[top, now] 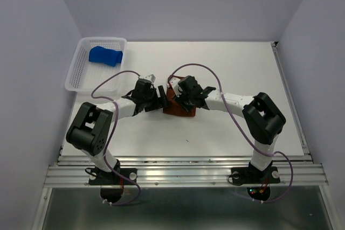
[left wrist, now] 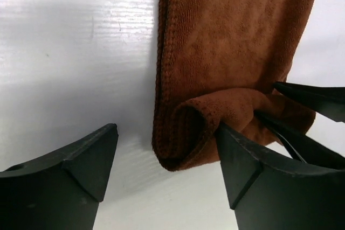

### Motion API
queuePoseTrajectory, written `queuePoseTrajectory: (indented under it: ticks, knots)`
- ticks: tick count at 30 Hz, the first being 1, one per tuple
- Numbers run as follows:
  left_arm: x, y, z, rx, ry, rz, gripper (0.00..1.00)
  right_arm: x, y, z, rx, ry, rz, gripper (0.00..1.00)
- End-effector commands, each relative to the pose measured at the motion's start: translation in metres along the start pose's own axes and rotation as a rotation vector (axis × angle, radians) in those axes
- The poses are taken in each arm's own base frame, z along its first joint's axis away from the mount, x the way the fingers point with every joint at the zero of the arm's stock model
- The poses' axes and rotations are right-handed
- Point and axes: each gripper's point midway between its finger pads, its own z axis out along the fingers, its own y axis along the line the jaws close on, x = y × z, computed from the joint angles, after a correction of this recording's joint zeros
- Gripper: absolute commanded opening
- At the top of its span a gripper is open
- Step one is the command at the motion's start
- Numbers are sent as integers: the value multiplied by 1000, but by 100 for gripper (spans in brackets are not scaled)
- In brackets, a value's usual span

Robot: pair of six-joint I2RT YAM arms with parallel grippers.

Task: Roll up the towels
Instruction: Roll the towel

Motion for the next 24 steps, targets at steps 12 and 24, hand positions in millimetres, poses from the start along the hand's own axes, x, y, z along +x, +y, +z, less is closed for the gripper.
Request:
queuePoseTrajectory:
  ticks: [12,24]
  knots:
    - [28,35,28,-138,115,22,63,28,-37,-49,259,-21,96,64]
    - [21,16,23,-91,107,59,63,20,-20,-93,156,-126,78,71]
